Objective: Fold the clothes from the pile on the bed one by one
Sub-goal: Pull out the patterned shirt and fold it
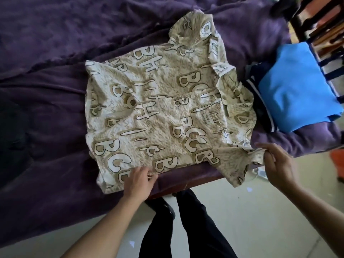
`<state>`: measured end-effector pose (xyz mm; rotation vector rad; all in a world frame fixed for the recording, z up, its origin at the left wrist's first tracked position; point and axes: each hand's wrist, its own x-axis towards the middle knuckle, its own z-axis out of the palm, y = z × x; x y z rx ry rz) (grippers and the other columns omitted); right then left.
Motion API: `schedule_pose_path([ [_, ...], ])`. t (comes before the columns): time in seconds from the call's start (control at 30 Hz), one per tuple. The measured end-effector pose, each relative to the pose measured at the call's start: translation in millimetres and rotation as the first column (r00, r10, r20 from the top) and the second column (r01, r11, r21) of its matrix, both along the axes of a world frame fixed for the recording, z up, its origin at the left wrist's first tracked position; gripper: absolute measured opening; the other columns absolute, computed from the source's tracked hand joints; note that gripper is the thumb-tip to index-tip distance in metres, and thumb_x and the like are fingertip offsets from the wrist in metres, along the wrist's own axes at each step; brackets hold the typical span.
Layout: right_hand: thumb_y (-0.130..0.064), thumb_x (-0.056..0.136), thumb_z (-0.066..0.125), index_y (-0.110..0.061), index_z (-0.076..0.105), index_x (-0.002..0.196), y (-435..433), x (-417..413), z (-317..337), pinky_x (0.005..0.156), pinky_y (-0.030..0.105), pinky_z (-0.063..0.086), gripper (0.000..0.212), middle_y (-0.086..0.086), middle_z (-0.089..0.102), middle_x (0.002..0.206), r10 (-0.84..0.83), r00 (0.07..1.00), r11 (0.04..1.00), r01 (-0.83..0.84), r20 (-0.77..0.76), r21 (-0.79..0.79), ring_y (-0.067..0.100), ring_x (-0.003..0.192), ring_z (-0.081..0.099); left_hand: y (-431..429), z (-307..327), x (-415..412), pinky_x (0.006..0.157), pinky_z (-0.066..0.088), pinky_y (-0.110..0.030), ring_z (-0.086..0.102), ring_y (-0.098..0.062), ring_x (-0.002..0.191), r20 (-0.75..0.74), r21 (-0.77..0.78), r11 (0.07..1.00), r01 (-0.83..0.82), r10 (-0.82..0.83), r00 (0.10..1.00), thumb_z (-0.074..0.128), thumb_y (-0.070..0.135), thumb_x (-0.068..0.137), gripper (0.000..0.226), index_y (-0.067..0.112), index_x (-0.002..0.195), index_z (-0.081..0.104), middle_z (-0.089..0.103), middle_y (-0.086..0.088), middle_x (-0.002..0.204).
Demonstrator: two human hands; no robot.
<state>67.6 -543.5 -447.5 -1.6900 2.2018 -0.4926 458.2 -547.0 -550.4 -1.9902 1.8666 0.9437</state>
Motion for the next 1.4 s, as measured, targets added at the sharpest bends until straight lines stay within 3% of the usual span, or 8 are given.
schedule_pose_path([
  [0.27, -0.036, 0.091, 0.038, -0.024, 0.050, 0.083, -104, 23, 23, 0.047, 0.016, 0.032, 0.019, -0.008, 0.049, 0.059, 0.031, 0.980, 0.989, -0.001, 0.195, -0.151, 0.001, 0.055, 0.047, -42, 0, -21, 0.093, 0.041, -0.041, 0.045, -0.024, 0.119, 0.202, -0.030, 0.971, 0.239, -0.228, 0.952, 0.049, 0.024, 0.092, 0.032, 0.023, 0.123, 0.055, 0.051, -0.002, 0.123],
  [0.47, -0.034, 0.096, 0.041, -0.020, 0.046, 0.080, -248, 43, 8, 0.057, 0.047, 0.047, 0.022, -0.006, 0.054, 0.064, -0.015, 0.936, 0.997, 0.042, 0.353, -0.071, 0.011, 0.060, 0.056, -116, 21, 8, 0.067, 0.051, -0.040, 0.062, -0.031, 0.079, -0.180, -0.090, 0.876, -0.475, 0.455, 0.872, 0.047, 0.015, 0.090, 0.017, 0.020, 0.084, 0.062, 0.065, -0.004, 0.081],
  [0.57, -0.030, 0.097, 0.040, -0.021, 0.046, 0.082, -323, 55, 19, 0.055, 0.032, 0.032, 0.018, -0.010, 0.050, 0.062, 0.062, 0.954, 0.989, -0.019, 0.295, -0.148, 0.000, 0.054, 0.049, -170, 56, 28, 0.059, 0.048, -0.036, 0.061, -0.025, 0.067, -0.291, -0.147, 0.854, -0.498, 0.444, 0.847, 0.052, 0.028, 0.089, 0.015, 0.028, 0.074, 0.052, 0.062, 0.003, 0.069],
  [0.67, -0.030, 0.097, 0.039, -0.013, 0.052, 0.091, -395, 65, 33, 0.062, 0.033, 0.032, 0.022, 0.008, 0.061, 0.077, 0.122, 0.970, 0.984, -0.091, 0.209, -0.152, 0.025, 0.071, 0.055, -222, 83, 41, 0.053, 0.042, -0.028, 0.059, -0.011, 0.062, -0.219, -0.230, 0.916, -0.330, 0.282, 0.934, 0.062, 0.058, 0.078, 0.031, 0.029, 0.078, 0.051, 0.060, 0.010, 0.065],
  [0.93, -0.036, 0.095, 0.038, -0.013, 0.056, 0.124, -546, 92, 7, 0.090, 0.044, 0.043, 0.041, 0.026, 0.059, 0.121, 0.109, 0.994, 0.992, -0.107, -0.029, 0.065, 0.043, 0.110, 0.055, -369, 71, 72, 0.072, 0.049, -0.044, 0.062, -0.041, 0.089, -0.013, -0.499, 0.817, -0.288, 0.325, 0.945, 0.058, 0.026, 0.092, 0.016, 0.013, 0.101, 0.062, 0.067, -0.019, 0.092],
  [1.13, -0.047, 0.089, 0.048, -0.015, 0.044, 0.125, -539, 79, -28, 0.088, 0.047, 0.043, 0.048, 0.023, 0.059, 0.120, 0.108, 0.989, 0.980, -0.089, -0.099, 0.176, 0.043, 0.111, 0.055, -393, 40, 83, 0.092, 0.042, -0.052, 0.048, -0.041, 0.114, 0.087, -0.513, 0.793, -0.329, 0.429, 0.899, 0.067, 0.031, 0.083, 0.043, 0.014, 0.121, 0.055, 0.052, -0.020, 0.121],
  [1.27, -0.057, 0.078, 0.062, -0.025, 0.043, 0.125, -485, 56, -47, 0.085, 0.045, 0.043, 0.060, 0.014, 0.059, 0.122, 0.108, 0.988, 0.973, -0.082, -0.109, 0.217, 0.038, 0.110, 0.056, -337, 14, 100, 0.093, 0.042, -0.052, 0.050, -0.041, 0.115, 0.212, -0.242, 0.767, -0.594, 0.639, 0.739, 0.078, 0.043, 0.070, 0.062, 0.017, 0.120, 0.052, 0.053, -0.019, 0.123],
  [1.4, -0.047, 0.079, 0.068, -0.030, 0.051, 0.121, -467, 38, -62, 0.082, 0.043, 0.047, 0.049, 0.011, 0.067, 0.112, 0.000, 0.991, 0.979, 0.027, -0.132, 0.202, 0.035, 0.100, 0.061, -324, 2, 117, 0.086, 0.050, -0.045, 0.060, -0.041, 0.105, 0.133, -0.273, 0.635, -0.723, 0.769, 0.625, 0.063, 0.023, 0.086, 0.017, 0.015, 0.100, 0.068, 0.066, -0.018, 0.112],
])
